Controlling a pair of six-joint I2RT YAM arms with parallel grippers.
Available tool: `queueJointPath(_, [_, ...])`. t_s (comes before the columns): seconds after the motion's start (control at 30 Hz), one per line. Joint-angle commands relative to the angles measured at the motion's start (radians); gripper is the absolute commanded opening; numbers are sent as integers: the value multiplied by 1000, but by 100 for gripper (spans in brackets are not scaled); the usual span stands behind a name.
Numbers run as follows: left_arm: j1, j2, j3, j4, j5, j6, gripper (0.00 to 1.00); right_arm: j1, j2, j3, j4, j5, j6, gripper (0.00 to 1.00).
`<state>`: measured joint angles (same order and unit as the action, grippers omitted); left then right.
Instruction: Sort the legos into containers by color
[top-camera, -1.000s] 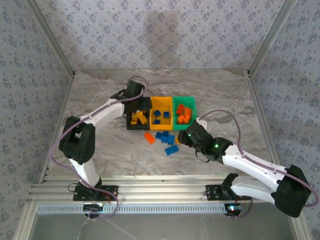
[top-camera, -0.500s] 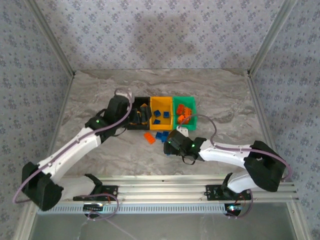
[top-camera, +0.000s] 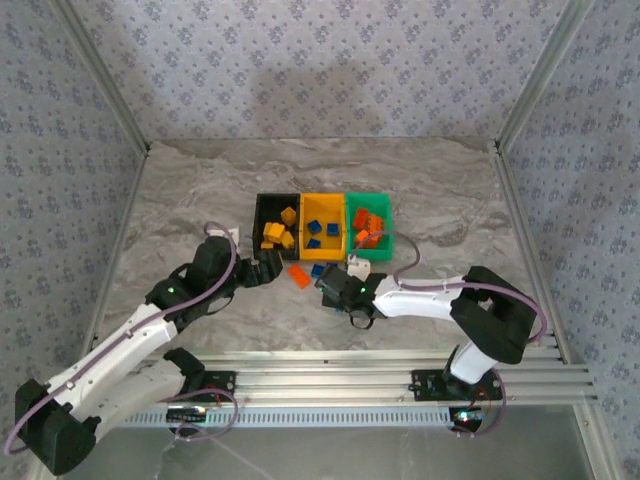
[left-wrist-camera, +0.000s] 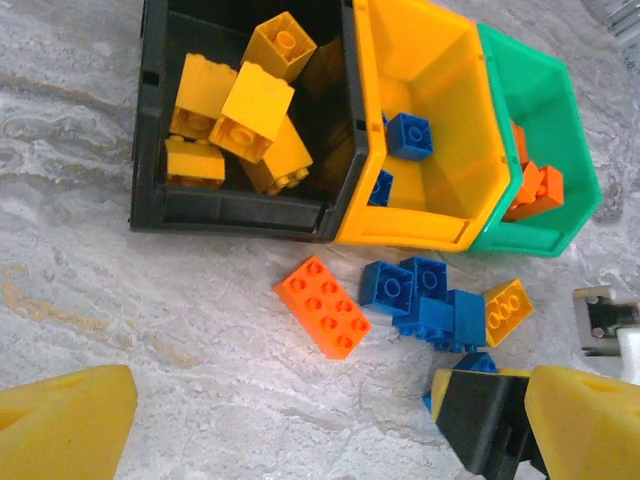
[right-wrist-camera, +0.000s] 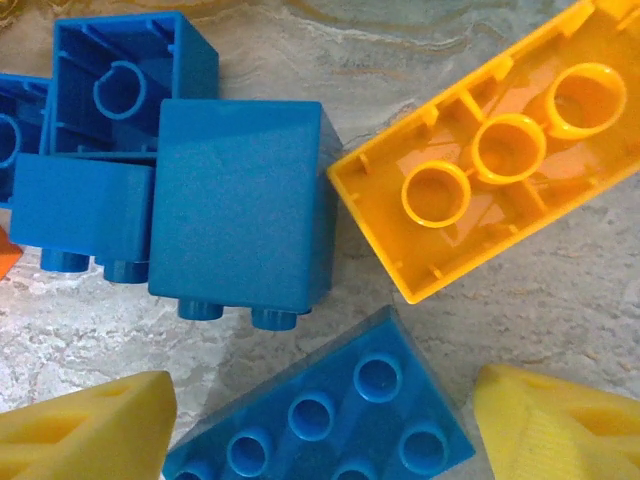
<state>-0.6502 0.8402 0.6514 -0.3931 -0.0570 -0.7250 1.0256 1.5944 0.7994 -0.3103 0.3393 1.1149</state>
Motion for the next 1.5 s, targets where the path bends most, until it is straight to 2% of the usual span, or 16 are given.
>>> queueJointPath(0.0, [-6, -17, -14, -11, -12, -25, 100, 0, -10, -11, -86, 19, 57, 74])
queueJointPath(0.33, [-5, -57, -77, -7, 9, -60, 100, -37, -139, -146, -97, -17, 19, 49])
queueJointPath(0.6, [-6, -90, -129, -17, 6, -57, 100, -58, -201, -134, -35, -63, -200, 27])
queueJointPath(0.83, [-6, -136, -185, -31, -7, -57, 100, -72, -345, -12, -55, -128, -391, 23])
queueJointPath(0.97, [-6, -150, -217, -26, -3, -72, 100, -141, -262, 145, -56, -178, -451, 24])
queueJointPath(1.2, [-6, -169, -224, -66, -5, -81, 100, -274, 72, 456, -53, -218, -477, 27])
queueJointPath(1.37, [-6, -209, -233, -100, -13, -91, 100, -312, 263, 627, -80, -205, -467, 29])
queueJointPath(1.47, [-5, -228, -236, -114, -19, -95, 100, -317, 332, 708, -99, -210, -465, 36])
